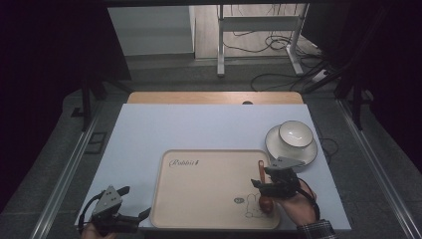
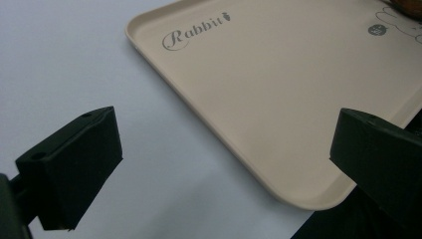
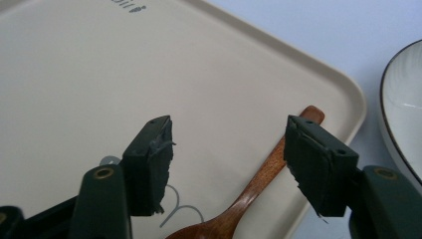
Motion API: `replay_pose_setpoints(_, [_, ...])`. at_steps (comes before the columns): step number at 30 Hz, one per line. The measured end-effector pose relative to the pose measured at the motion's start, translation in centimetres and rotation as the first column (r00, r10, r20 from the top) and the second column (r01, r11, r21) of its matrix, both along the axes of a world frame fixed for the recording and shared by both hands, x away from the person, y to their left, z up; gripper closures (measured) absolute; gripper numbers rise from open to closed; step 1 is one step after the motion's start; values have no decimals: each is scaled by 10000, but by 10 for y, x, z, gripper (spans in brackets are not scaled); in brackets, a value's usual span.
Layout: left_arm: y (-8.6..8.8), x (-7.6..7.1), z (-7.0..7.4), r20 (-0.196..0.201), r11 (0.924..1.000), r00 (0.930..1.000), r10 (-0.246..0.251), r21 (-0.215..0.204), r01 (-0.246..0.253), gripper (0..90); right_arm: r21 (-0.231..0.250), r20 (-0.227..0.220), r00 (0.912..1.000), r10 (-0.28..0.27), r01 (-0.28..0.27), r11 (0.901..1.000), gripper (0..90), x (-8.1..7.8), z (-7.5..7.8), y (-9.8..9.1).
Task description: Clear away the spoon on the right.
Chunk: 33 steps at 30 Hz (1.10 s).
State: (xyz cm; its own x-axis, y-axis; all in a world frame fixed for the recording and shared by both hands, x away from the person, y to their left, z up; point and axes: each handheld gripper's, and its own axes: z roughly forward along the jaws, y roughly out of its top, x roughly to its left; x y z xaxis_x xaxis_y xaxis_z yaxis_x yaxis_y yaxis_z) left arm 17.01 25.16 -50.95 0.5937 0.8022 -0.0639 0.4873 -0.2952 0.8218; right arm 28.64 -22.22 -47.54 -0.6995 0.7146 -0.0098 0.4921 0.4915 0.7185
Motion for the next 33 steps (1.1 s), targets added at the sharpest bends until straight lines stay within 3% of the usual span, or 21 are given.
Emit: replay_pose_setpoints(33, [0,0,0,18,10000,10000,0,-40,0,0,557,835,9961,-282,236,9982,112,-21,8,-22])
